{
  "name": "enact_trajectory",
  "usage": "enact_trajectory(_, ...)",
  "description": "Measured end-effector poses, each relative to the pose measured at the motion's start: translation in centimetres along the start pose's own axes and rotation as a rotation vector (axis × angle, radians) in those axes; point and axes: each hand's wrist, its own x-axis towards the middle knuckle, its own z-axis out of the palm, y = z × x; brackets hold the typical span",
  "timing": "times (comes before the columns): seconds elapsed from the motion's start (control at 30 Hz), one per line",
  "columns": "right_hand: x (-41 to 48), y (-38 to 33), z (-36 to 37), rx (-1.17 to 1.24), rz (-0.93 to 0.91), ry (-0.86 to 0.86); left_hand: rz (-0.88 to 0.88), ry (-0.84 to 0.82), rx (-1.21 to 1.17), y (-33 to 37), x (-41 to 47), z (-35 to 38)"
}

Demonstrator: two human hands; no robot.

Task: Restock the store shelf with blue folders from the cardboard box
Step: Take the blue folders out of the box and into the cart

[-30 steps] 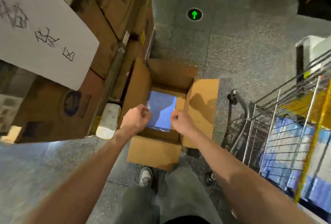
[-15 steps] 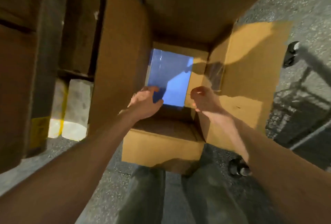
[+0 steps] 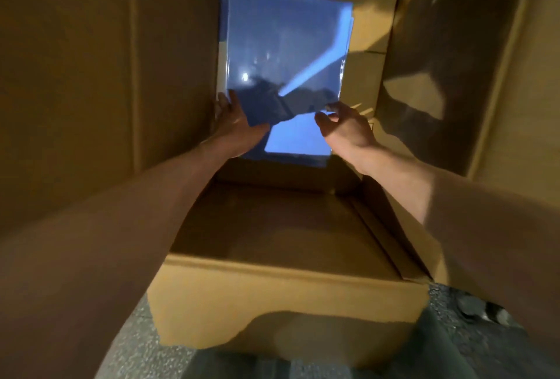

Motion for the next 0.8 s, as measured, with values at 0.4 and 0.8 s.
enact_trajectory(0.4,-0.3,1.7,-0.1,-0.076,0.034,-0.006,0.143,0.031,-0.267,0.8,-2.0,2.8)
enact_trajectory(0.8,4.2,3.5,2.4,-0.287,-0.028,-0.125,-0.1,0.011,-0.136,1.1,2.5,1.8)
